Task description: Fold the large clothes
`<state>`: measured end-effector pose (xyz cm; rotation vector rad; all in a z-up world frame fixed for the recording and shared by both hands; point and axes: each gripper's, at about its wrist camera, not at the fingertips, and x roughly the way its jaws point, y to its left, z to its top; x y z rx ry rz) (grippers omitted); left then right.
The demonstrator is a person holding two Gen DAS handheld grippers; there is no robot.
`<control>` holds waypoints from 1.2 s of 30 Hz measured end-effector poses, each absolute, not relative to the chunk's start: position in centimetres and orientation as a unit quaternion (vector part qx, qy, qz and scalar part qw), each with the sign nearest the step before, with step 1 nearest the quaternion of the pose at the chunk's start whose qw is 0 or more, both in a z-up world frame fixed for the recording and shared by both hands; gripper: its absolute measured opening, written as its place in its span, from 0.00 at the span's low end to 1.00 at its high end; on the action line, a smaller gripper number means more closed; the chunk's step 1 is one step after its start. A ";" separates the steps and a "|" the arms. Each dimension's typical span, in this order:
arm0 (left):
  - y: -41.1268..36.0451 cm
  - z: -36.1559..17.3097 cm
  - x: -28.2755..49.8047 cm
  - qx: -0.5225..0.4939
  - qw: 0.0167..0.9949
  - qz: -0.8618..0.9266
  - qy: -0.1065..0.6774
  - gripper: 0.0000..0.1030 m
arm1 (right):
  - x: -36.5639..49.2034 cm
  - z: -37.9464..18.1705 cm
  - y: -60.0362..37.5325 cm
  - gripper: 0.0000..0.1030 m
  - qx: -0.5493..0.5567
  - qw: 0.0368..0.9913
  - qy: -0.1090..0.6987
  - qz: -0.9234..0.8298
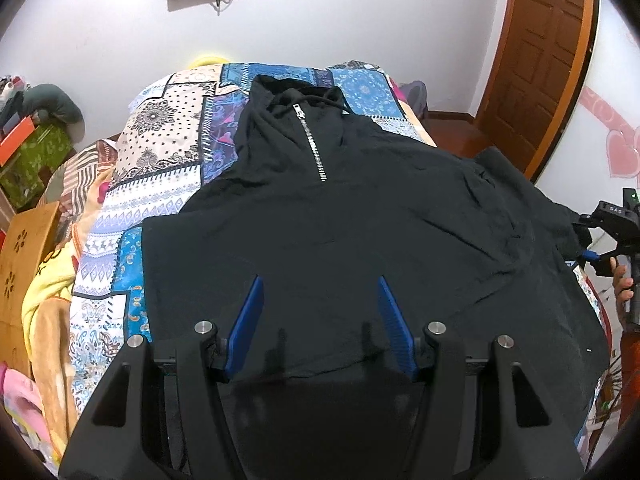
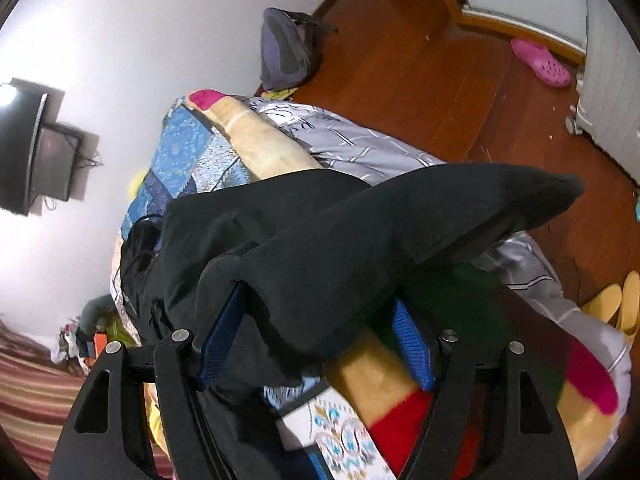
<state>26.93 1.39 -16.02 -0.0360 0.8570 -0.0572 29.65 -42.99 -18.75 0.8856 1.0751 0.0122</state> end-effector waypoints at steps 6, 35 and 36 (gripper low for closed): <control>1.7 -16.5 27.0 -0.021 0.906 -0.025 0.422 0.56 | 30.7 -16.6 -40.7 0.31 0.323 0.811 0.488 0.004; 2.8 -16.7 26.3 -0.033 0.906 -0.020 0.422 0.56 | 28.1 -7.6 -21.3 0.07 -0.026 0.910 0.384 0.155; 2.8 -16.7 26.2 -0.034 0.905 -0.020 0.423 0.56 | 28.0 -8.0 -21.0 0.07 -0.028 0.906 0.391 0.162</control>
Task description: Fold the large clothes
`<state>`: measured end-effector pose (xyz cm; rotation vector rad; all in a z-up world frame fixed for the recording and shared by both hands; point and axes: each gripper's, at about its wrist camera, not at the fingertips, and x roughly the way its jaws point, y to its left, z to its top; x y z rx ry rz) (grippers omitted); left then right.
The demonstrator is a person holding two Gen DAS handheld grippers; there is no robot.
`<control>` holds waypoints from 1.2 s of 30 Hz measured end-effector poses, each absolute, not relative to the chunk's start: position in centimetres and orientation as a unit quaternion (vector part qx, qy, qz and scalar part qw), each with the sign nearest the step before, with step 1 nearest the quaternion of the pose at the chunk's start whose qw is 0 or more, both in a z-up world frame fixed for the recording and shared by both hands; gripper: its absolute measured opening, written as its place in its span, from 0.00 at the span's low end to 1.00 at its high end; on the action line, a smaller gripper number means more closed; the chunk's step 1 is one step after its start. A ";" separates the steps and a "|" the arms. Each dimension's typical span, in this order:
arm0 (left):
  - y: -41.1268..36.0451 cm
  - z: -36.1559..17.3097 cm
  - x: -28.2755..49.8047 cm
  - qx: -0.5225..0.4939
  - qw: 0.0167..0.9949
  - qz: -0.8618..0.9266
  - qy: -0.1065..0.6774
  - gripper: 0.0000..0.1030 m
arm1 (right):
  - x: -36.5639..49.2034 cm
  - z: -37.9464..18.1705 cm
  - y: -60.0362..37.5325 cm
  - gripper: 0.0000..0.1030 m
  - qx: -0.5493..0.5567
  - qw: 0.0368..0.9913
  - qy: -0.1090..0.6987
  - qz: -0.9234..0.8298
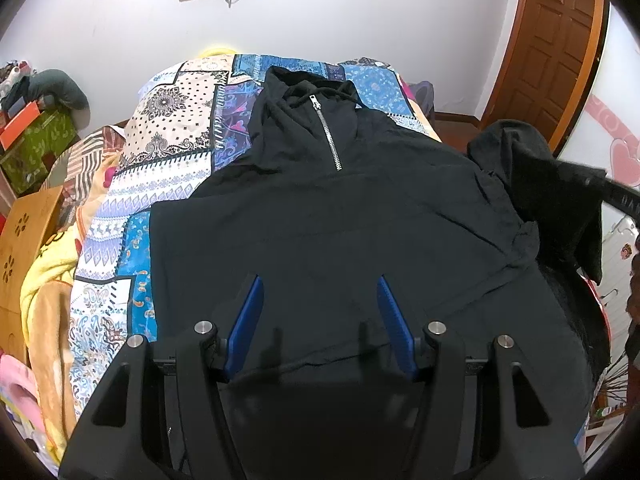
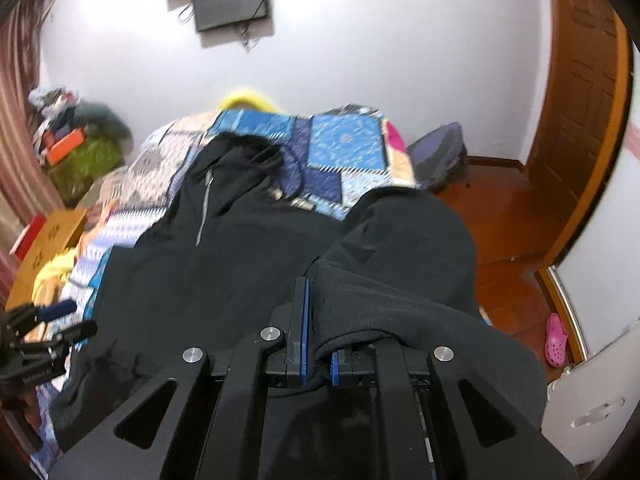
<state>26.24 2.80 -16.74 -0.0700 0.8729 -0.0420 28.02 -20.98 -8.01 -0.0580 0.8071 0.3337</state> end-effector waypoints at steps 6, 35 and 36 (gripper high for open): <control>2.8 -17.2 26.2 -0.035 0.902 -0.023 0.429 0.56 | 27.5 -10.7 -18.8 0.07 -0.058 0.883 0.427 0.185; 1.3 -16.6 25.8 -0.024 0.904 -0.040 0.425 0.56 | 21.8 -4.8 -32.5 0.66 0.127 0.915 0.382 0.040; 1.3 -16.6 25.8 -0.024 0.904 -0.040 0.425 0.56 | 22.0 -5.1 -32.9 0.67 0.139 0.912 0.385 0.031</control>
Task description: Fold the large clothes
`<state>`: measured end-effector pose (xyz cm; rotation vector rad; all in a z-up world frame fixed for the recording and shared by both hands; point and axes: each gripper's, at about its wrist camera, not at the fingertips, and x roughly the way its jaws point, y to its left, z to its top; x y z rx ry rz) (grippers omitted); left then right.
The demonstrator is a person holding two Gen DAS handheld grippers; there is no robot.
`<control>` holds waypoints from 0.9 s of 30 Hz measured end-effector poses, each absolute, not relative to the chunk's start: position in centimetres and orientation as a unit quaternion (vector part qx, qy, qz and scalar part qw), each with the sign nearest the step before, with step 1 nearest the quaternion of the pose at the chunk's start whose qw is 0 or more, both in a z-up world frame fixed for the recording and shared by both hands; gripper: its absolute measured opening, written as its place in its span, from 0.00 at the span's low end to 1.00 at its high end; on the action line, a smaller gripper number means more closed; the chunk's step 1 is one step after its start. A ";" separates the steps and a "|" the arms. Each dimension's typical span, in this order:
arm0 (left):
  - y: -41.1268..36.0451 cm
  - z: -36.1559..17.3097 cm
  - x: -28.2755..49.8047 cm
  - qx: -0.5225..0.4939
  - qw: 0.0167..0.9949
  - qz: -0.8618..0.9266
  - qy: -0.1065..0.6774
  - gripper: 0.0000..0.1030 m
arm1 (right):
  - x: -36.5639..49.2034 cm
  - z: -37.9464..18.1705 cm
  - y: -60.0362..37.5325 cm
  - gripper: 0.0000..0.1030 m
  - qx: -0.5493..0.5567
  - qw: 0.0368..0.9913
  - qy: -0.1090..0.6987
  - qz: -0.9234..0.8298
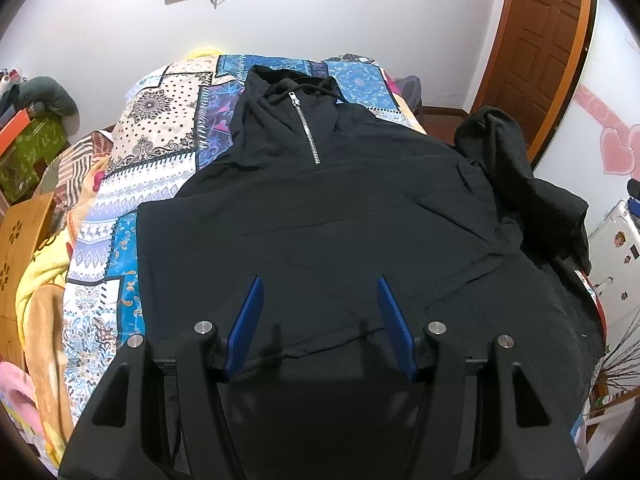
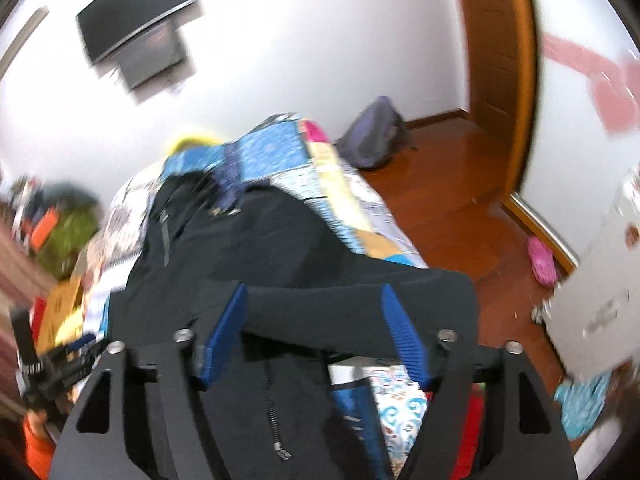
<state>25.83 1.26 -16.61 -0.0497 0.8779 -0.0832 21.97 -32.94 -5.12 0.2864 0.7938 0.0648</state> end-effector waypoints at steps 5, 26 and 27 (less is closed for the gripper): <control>1.4 -16.7 25.7 -0.025 0.903 -0.040 0.426 0.56 | 23.0 -8.6 -35.4 0.67 0.222 0.875 0.429 0.008; 2.1 -17.5 26.0 -0.038 0.899 -0.029 0.435 0.56 | 25.8 -17.9 -39.5 0.39 0.399 0.779 0.482 -0.039; 2.1 -17.4 26.0 -0.037 0.899 -0.030 0.434 0.56 | 25.9 -17.7 -39.2 0.24 0.394 0.782 0.481 -0.034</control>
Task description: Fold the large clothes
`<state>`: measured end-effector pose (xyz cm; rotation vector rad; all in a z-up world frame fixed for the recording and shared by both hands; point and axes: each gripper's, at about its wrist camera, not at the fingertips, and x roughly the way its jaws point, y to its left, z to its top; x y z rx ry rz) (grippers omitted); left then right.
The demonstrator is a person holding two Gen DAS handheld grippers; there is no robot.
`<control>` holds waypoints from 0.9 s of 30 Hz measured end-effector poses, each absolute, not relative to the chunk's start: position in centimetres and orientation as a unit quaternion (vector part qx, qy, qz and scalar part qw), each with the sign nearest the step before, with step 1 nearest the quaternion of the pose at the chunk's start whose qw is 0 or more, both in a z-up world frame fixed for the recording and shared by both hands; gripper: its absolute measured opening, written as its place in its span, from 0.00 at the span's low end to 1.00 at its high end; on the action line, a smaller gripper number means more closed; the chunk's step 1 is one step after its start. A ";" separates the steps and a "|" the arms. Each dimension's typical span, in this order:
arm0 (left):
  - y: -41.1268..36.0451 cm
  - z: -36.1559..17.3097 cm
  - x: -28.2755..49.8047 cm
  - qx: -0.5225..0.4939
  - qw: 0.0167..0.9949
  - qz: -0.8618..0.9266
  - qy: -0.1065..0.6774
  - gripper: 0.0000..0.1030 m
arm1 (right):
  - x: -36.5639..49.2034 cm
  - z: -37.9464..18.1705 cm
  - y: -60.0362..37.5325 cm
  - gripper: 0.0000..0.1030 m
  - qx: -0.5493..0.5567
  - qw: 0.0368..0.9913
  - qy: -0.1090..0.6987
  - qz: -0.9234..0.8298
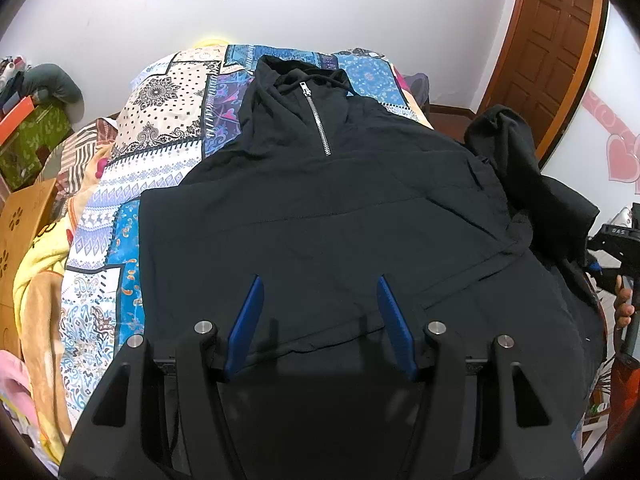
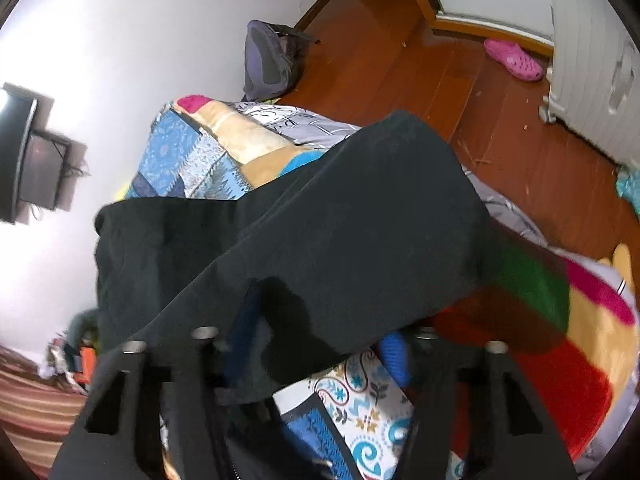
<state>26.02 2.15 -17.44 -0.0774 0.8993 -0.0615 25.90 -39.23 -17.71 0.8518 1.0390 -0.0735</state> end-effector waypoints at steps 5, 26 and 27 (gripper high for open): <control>2.1 -17.0 25.9 -0.032 0.902 -0.029 0.429 0.56 | 26.2 -15.7 -38.4 0.08 0.356 0.812 0.460 -0.037; 4.3 -15.8 24.3 -0.043 0.915 -0.014 0.401 0.56 | 27.8 -0.9 -24.6 0.05 0.178 0.914 0.333 0.149; 4.6 -15.8 24.2 -0.045 0.915 -0.012 0.400 0.56 | 27.8 -0.7 -23.5 0.05 0.169 0.914 0.332 0.162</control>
